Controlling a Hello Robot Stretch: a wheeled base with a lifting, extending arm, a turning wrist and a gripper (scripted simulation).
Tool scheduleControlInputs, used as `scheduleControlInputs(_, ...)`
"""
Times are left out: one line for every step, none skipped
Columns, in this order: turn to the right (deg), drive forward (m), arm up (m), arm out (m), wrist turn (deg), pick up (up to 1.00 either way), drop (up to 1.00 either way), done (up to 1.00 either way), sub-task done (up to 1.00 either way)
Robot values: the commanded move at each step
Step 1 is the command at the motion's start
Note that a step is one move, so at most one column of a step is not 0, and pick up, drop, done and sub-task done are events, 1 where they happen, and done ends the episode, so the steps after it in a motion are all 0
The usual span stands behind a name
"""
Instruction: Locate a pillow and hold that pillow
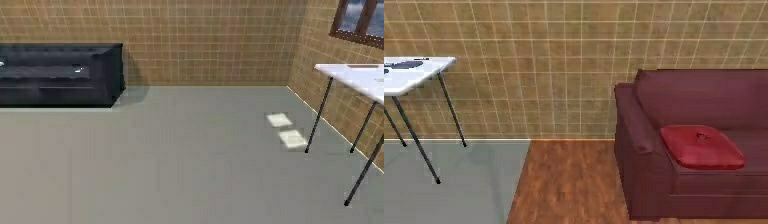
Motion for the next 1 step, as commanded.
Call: scheduleControlInputs(45.0,0.00,0.00,0.00,0.0,0.00,0.00,0.00,0.00)
